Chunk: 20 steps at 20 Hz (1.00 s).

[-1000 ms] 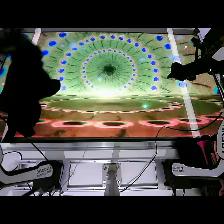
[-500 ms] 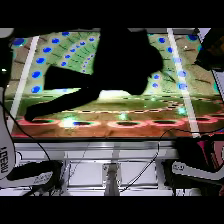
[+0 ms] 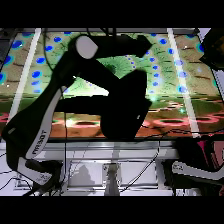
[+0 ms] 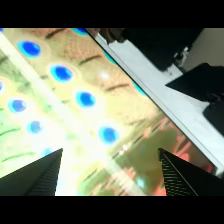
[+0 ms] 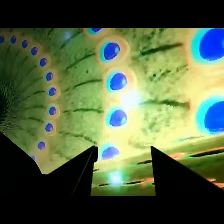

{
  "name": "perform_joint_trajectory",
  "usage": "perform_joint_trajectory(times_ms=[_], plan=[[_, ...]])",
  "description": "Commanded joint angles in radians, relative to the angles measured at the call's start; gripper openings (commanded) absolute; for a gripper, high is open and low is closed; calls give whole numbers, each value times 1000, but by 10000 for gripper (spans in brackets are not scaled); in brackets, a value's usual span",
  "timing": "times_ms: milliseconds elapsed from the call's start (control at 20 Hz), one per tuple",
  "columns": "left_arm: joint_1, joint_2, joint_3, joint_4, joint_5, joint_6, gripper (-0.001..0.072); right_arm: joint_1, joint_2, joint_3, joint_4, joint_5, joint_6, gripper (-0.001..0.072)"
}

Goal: Fold the clothes and pants, and hang the long-sleeved shirts on hangers.

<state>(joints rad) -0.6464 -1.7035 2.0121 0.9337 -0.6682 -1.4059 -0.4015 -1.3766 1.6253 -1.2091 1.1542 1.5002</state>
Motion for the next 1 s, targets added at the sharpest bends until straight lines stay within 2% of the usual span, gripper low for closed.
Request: perform_joint_trajectory(times_ms=[0,50,100,150,250,300,400,600,800,950], plan=[[-2,-61,1,93,102,0,573,-2,0,0,0,-13,3,401],[16,-55,1,172,61,0,424,-2,-1,0,1,-13,3,401],[37,-48,1,243,5,0,227,-1,-2,0,5,-8,3,398],[63,-42,1,298,-63,0,-1,-1,-4,0,7,10,3,344],[121,-31,1,384,-214,-1,6,-1,-6,-3,7,64,0,67],[154,-31,1,412,-296,-1,5,-1,-7,-9,7,92,-5,17],[221,-31,-6,444,-460,-12,4,-1,-7,-43,31,147,-48,15],[370,-18,-115,458,-679,-34,4,-1,55,-326,322,149,-187,13],[511,63,-321,458,-698,-35,4,4,247,-795,540,133,-323,14],[618,132,-497,458,-697,-38,4,63,372,-1088,580,146,-352,16]])
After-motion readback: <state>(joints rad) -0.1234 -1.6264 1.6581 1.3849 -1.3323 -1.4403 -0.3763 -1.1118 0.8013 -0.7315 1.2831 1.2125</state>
